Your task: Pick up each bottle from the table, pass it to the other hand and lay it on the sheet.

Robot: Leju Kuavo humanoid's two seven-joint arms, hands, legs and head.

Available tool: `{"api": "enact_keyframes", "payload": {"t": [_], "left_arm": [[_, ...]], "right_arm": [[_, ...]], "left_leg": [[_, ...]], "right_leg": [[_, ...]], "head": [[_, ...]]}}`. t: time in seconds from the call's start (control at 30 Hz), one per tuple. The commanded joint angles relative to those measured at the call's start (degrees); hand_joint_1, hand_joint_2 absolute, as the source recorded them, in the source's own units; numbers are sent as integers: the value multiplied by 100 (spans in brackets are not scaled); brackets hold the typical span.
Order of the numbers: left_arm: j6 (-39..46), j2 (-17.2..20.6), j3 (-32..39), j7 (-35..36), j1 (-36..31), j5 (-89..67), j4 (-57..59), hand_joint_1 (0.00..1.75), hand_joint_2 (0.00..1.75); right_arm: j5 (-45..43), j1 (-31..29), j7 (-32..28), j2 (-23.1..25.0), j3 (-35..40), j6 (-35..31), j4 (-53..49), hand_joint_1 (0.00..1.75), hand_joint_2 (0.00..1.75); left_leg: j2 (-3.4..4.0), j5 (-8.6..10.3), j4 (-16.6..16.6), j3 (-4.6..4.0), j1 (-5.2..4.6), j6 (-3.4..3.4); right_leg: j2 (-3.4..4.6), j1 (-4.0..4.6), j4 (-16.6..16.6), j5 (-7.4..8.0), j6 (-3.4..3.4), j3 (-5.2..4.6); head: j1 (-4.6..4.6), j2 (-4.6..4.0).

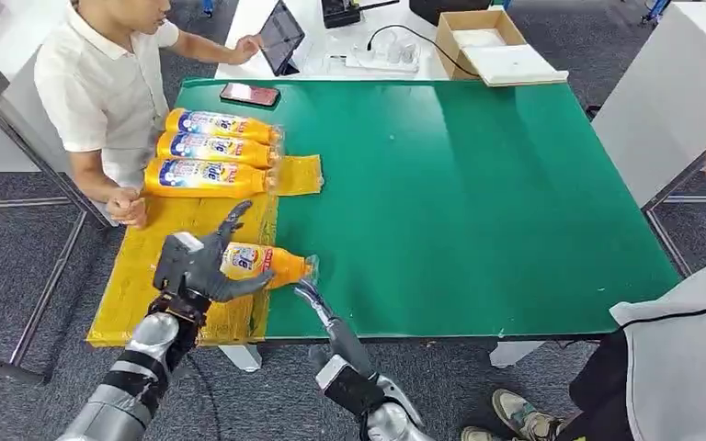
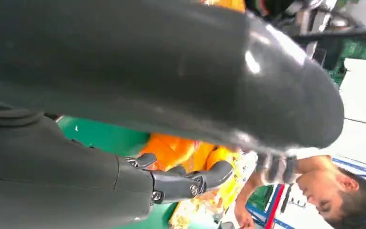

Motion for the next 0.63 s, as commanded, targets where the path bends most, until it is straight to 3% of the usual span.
{"api": "enact_keyframes", "payload": {"t": [0.03,0.47,0.5,0.57,0.63], "left_arm": [[-15,-12,262,-103,429,399,-984,0,175],[-71,-157,330,-101,704,1184,-1677,0,175],[-90,-237,367,-77,782,1421,-1842,0,175],[-77,-265,361,-72,818,1461,-1904,0,175],[142,-540,498,43,1173,2073,-2386,0,175]], "right_arm": [[-36,-94,-20,-94,-45,-46,303,0,0],[-10,-27,-10,-127,-49,-124,213,0,0],[-26,27,-213,-129,-90,-228,98,0,175],[-41,53,-276,-134,-108,-253,27,0,175],[-573,540,-363,-228,-285,-786,-1436,0,175]], "left_leg": [[2,-8,-3,21,8,-13],[2,-2,-4,4,5,-6],[0,-5,-3,10,7,-9],[0,-4,-2,6,7,-8],[0,-5,-2,7,7,-8]], "right_leg": [[-6,10,-3,-8,-15,22],[-3,4,-3,-3,-7,5],[-7,7,-3,-6,-11,12],[-7,7,-3,-6,-8,8],[-6,7,-3,-6,-9,9]], "head": [[0,0],[2,0],[2,0],[0,0],[0,0]]}}
